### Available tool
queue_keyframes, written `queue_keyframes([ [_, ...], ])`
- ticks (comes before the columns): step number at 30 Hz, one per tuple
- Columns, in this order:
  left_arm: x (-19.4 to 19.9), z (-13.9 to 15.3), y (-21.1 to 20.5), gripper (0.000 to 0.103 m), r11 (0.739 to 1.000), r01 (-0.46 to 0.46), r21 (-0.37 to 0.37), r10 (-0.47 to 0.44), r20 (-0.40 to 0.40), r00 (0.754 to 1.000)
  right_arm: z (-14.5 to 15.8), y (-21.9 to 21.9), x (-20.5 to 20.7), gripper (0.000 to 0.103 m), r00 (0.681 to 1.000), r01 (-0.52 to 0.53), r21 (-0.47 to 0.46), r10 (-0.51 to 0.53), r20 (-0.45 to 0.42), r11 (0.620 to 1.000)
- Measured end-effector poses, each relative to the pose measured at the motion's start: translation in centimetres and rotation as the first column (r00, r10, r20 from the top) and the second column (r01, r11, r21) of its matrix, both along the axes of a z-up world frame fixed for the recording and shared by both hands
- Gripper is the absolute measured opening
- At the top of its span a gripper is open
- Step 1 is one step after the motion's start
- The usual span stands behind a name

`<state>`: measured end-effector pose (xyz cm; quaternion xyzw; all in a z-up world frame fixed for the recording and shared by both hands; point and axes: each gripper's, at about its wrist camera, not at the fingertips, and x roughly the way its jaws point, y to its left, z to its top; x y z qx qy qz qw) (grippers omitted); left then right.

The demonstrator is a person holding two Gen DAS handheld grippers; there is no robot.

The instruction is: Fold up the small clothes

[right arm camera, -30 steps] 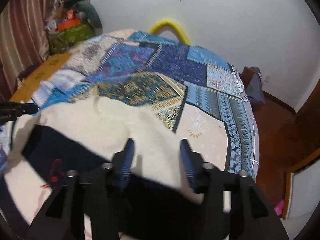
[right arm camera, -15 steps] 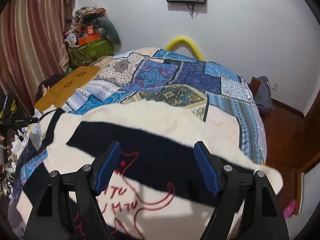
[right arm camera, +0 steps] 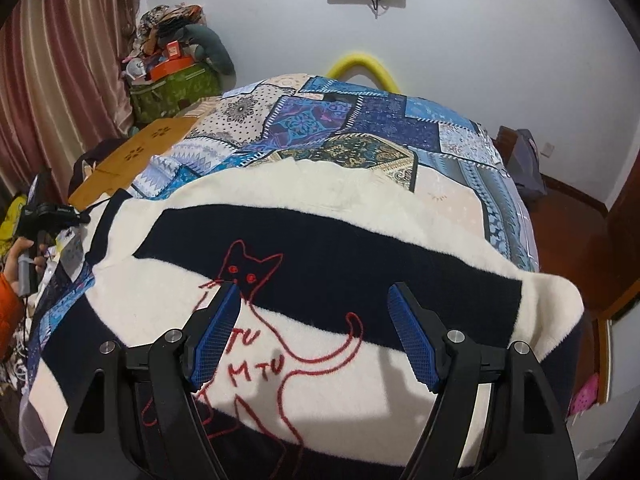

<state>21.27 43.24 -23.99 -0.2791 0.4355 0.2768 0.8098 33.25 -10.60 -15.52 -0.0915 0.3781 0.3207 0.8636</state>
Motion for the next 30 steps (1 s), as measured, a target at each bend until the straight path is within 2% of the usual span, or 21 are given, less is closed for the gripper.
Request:
queue_keyframes([
  [4, 1.5, 4.1, -2.8, 0.008, 0.991, 0.083, 0.109, -0.089, 0.045, 0.995, -0.1, -1.1, 0.1, 0.073, 1.000, 0.023, 0.023, -0.022, -0.005, 0.999],
  [7, 2.7, 8.0, -6.8, 0.007, 0.969, 0.181, 0.169, -0.201, 0.109, 0.974, 0.0, -1.7, 0.1, 0.073, 0.999, 0.036, 0.041, -0.035, -0.009, 0.999],
  [10, 4.0, 11.7, -11.8, 0.007, 0.930, 0.289, 0.228, -0.328, 0.161, 0.931, 0.1, -2.3, 0.0, 0.073, 0.999, 0.043, 0.060, -0.043, -0.009, 0.997],
  [13, 5.4, 14.5, -17.5, 0.007, 0.876, 0.396, 0.276, -0.454, 0.190, 0.871, 0.3, -2.8, -0.3, 0.073, 0.999, 0.045, 0.075, -0.045, -0.008, 0.996],
  [15, 6.5, 15.4, -21.9, 0.007, 0.829, 0.482, 0.283, -0.544, 0.208, 0.813, 0.3, -3.2, -0.6, 0.073, 0.999, 0.041, 0.082, -0.041, -0.005, 0.996],
  [17, 7.4, 15.3, -25.2, 0.007, 0.793, 0.543, 0.277, -0.601, 0.204, 0.773, 0.4, -3.6, -0.9, 0.073, 0.999, 0.040, 0.078, -0.040, 0.007, 0.996],
  [18, 8.0, 14.7, -27.6, 0.007, 0.762, 0.587, 0.274, -0.641, 0.188, 0.744, 0.4, -3.8, -1.0, 0.073, 0.999, 0.038, 0.078, -0.039, 0.010, 0.996],
  [21, 9.0, 12.1, -32.6, 0.007, 0.699, 0.665, 0.263, -0.709, 0.130, 0.693, 0.6, -4.7, -1.3, 0.073, 0.999, 0.040, 0.088, -0.041, 0.009, 0.995],
  [24, 9.7, 8.3, -35.6, 0.008, 0.666, 0.720, 0.197, -0.741, 0.065, 0.668, 0.6, -5.7, -1.5, 0.073, 0.999, 0.043, 0.105, -0.043, -0.002, 0.994],
  [26, 9.2, 6.6, -37.0, 0.008, 0.654, 0.740, 0.159, -0.752, 0.034, 0.658, 0.6, -6.0, -1.6, 0.073, 0.999, 0.044, 0.107, -0.043, -0.010, 0.993],
  [30, 7.8, 5.1, -37.7, 0.020, 0.631, 0.766, 0.126, -0.770, -0.023, 0.638, 0.8, -5.8, -1.8, 0.073, 0.999, 0.035, 0.101, -0.034, -0.012, 0.994],
])
